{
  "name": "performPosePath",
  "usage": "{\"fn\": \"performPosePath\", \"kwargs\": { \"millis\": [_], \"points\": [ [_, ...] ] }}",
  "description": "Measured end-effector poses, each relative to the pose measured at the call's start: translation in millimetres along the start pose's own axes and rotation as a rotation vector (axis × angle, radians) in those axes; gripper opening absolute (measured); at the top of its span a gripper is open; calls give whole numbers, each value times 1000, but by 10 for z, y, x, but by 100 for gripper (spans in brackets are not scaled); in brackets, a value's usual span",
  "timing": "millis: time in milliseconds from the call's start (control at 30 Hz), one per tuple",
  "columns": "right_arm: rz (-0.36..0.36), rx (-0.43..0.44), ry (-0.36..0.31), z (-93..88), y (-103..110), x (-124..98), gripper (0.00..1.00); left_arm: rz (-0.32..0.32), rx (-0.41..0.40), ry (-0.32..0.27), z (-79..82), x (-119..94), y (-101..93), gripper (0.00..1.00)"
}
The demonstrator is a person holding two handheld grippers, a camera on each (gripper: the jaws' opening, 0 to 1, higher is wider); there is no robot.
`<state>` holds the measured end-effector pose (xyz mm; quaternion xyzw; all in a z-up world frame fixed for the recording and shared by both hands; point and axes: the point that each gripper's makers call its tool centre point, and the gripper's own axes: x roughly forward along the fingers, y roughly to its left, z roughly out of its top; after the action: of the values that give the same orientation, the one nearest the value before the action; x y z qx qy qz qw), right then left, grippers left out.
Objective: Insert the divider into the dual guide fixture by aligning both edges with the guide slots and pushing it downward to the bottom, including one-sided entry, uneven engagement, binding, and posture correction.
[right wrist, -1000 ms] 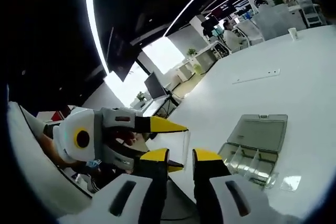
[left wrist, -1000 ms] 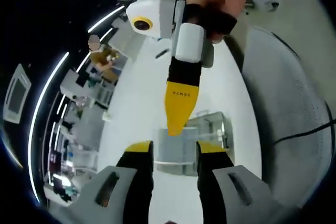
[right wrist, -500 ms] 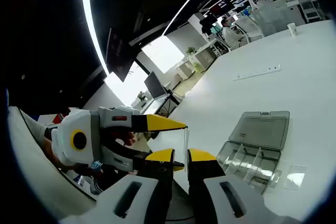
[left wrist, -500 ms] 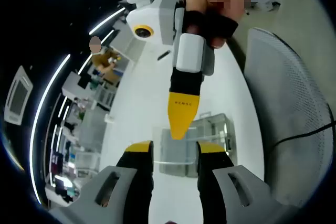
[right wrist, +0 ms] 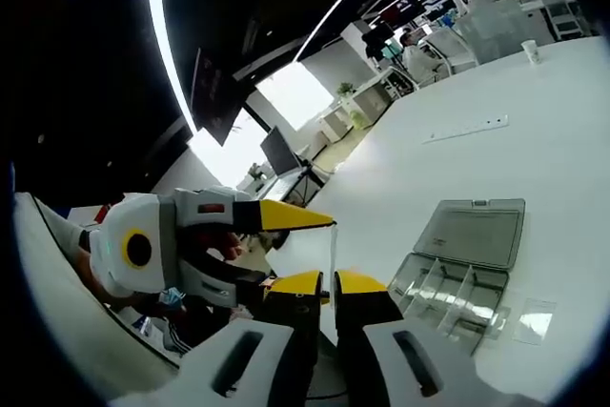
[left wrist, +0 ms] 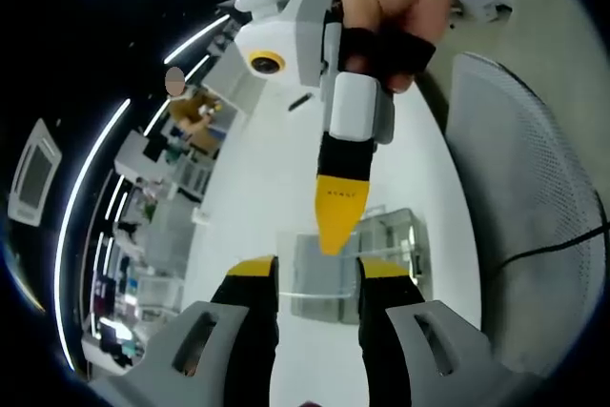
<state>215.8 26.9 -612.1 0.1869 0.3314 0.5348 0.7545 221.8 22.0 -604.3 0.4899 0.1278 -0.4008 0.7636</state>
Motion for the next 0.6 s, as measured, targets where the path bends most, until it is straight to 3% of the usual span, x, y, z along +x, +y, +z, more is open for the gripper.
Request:
{"fn": "performPosePath", "kwargs": {
  "millis": [600],
  "points": [
    [-9,-8,7,-19,-2,-13,0,8,-10,-6,8,-14,-13,29]
  ]
}}
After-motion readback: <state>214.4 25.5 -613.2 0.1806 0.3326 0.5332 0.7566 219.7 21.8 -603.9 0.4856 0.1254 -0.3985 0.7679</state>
